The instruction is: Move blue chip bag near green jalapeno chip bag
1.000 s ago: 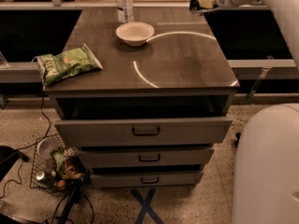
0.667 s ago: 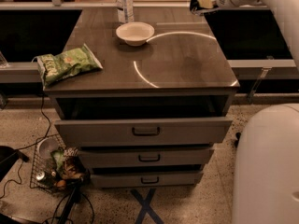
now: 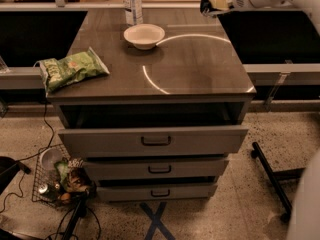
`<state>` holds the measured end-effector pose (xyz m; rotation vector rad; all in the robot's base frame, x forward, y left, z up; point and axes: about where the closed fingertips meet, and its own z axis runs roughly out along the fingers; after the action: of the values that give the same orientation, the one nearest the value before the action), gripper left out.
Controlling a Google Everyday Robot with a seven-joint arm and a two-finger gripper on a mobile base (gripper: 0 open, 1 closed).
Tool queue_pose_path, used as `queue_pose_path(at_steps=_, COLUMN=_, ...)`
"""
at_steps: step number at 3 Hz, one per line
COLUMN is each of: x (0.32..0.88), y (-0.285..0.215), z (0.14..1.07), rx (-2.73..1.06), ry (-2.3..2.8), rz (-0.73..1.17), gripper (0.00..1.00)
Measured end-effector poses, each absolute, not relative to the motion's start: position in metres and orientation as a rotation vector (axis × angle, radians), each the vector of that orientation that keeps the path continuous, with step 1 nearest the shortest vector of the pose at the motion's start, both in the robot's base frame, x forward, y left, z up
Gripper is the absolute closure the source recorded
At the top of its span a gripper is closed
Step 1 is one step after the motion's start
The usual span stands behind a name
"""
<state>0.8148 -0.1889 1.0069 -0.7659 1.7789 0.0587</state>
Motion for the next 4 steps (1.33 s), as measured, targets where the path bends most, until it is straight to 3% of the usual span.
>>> queue_pose_path(at_steps=2, x=0.718, y=-0.166, z=1.001, rx=-0.928, ry=1.630, rz=0.186, gripper=1.00)
queue_pose_path(at_steps=4, x=0.674, y=-0.100, z=0.992, rx=-1.213, ry=1.373, rz=0.383, gripper=1.00)
